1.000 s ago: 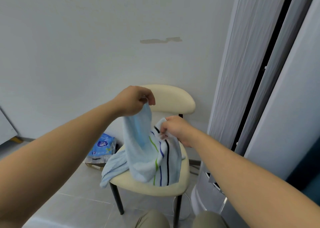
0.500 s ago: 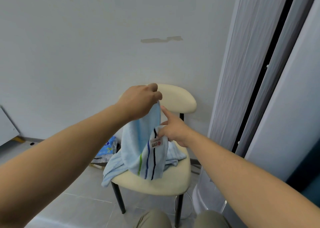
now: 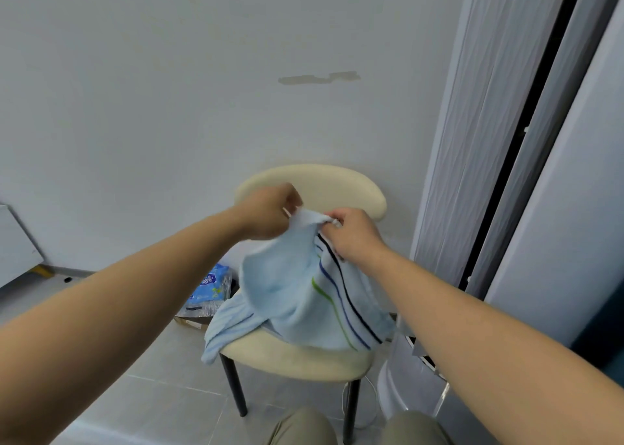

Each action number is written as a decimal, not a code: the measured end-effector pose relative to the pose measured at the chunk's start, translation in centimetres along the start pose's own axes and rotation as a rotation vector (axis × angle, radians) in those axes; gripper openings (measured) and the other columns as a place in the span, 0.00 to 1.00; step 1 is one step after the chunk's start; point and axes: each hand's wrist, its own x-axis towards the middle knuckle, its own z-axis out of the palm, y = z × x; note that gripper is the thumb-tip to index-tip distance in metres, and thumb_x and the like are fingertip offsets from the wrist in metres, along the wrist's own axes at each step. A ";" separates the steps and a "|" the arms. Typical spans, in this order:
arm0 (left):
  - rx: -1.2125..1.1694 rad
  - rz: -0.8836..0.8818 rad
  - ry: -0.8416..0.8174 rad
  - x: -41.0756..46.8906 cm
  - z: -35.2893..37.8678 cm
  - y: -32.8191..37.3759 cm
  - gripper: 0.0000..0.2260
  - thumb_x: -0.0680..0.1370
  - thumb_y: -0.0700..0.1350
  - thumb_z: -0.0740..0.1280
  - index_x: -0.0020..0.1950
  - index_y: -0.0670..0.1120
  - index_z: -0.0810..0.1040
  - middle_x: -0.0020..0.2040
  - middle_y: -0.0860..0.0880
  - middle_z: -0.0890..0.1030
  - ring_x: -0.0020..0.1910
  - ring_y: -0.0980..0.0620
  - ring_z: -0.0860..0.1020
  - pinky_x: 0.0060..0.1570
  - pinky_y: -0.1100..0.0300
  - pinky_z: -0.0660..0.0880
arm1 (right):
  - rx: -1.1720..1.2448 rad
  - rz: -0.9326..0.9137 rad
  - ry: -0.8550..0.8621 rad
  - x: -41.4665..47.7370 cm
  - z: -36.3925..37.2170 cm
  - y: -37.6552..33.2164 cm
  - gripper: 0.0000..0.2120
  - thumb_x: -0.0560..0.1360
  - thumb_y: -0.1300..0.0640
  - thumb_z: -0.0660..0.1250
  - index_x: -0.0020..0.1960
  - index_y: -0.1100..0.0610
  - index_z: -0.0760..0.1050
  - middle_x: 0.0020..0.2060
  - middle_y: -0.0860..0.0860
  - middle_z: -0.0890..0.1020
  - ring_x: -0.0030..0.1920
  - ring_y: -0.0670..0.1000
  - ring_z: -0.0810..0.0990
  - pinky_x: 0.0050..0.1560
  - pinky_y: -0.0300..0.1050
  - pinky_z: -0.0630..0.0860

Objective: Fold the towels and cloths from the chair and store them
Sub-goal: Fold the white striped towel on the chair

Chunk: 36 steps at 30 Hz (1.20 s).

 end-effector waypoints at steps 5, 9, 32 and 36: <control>-0.078 0.114 0.040 -0.1 2.9 0.7 0.09 0.76 0.49 0.72 0.55 0.52 0.79 0.48 0.52 0.82 0.46 0.51 0.79 0.46 0.54 0.76 | -0.004 -0.011 -0.067 0.1 -0.5 0.0 0.07 0.78 0.59 0.66 0.49 0.55 0.84 0.31 0.47 0.79 0.29 0.46 0.74 0.34 0.42 0.71; -0.037 0.066 0.011 0.5 3.1 1.2 0.06 0.79 0.42 0.64 0.52 0.48 0.80 0.45 0.48 0.80 0.40 0.49 0.78 0.38 0.57 0.74 | -0.060 0.030 -0.103 -0.2 -1.4 0.3 0.04 0.77 0.60 0.67 0.48 0.57 0.80 0.33 0.50 0.77 0.32 0.49 0.73 0.34 0.40 0.70; -0.124 -0.195 0.173 1.2 3.1 0.1 0.12 0.79 0.47 0.63 0.50 0.39 0.81 0.42 0.43 0.81 0.43 0.42 0.79 0.43 0.50 0.76 | 0.081 0.071 -0.256 -1.1 -1.7 -0.1 0.17 0.74 0.66 0.71 0.59 0.53 0.76 0.48 0.55 0.86 0.45 0.54 0.84 0.46 0.51 0.82; -0.253 -0.239 0.176 1.1 2.9 0.0 0.09 0.76 0.38 0.63 0.53 0.44 0.79 0.45 0.46 0.80 0.44 0.45 0.78 0.42 0.51 0.78 | 0.069 0.037 -0.245 -1.2 -1.9 -0.1 0.08 0.73 0.66 0.73 0.49 0.56 0.80 0.39 0.51 0.86 0.41 0.51 0.83 0.51 0.52 0.81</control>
